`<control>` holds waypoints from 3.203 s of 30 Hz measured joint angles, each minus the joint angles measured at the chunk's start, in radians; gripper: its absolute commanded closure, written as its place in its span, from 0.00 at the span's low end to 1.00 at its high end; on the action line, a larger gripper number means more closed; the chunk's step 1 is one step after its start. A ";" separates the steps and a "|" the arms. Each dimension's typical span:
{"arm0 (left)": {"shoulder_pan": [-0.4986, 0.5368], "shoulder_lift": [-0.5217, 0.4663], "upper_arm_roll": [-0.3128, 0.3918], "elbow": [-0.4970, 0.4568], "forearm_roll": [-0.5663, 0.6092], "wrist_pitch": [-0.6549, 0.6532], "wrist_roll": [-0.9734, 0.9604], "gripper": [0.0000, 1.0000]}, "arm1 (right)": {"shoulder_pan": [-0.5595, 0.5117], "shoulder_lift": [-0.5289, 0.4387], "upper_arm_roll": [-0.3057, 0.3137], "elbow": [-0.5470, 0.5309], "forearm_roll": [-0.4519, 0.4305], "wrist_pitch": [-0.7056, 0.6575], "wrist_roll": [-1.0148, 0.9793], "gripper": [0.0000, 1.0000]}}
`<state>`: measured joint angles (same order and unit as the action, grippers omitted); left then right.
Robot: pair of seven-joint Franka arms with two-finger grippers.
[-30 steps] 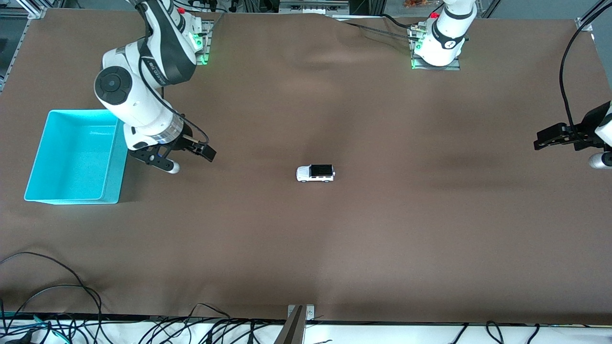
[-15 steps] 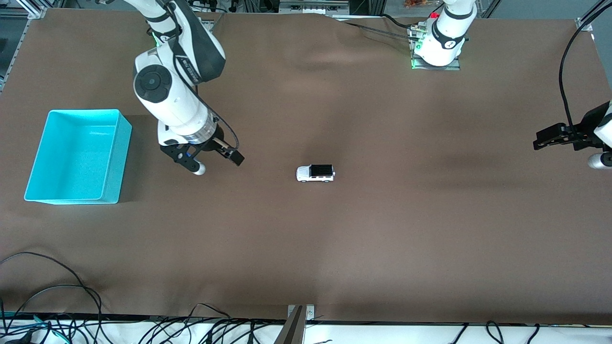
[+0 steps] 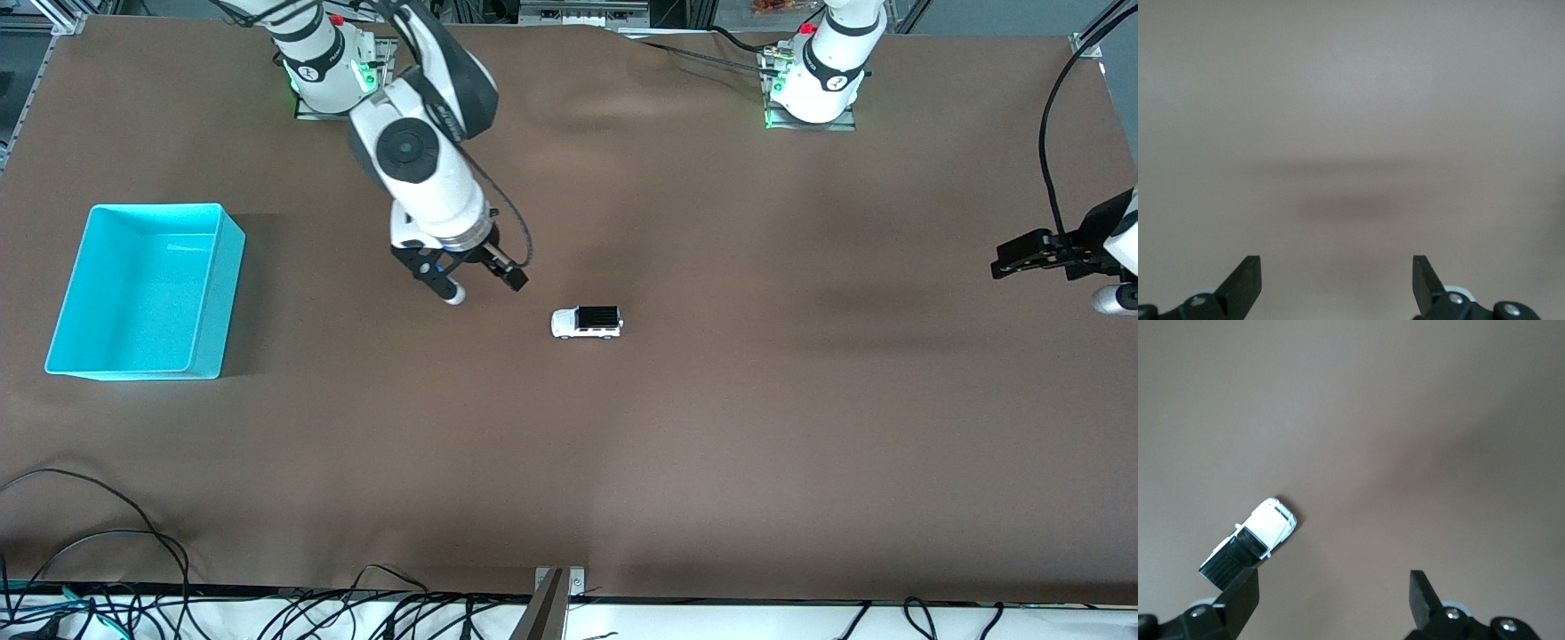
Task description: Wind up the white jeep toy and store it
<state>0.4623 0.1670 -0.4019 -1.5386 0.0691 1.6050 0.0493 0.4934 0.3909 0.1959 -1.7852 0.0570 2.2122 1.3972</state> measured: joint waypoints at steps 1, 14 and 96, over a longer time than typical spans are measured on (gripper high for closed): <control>0.000 0.000 0.000 0.000 0.000 0.000 0.000 0.00 | 0.014 0.016 0.000 0.009 -0.001 0.005 0.033 0.00; 0.000 0.000 0.000 0.000 0.000 0.000 0.000 0.00 | 0.087 0.180 -0.001 0.124 -0.027 0.017 0.199 0.00; -0.002 -0.013 -0.006 -0.008 0.000 -0.011 0.003 0.00 | 0.235 0.537 -0.087 0.463 -0.118 0.146 1.002 0.03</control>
<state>0.4604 0.1541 -0.4075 -1.5468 0.0691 1.5937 0.0524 0.7286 0.9280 0.1092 -1.3217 -0.0612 2.3586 2.3989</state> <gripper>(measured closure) 0.000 0.000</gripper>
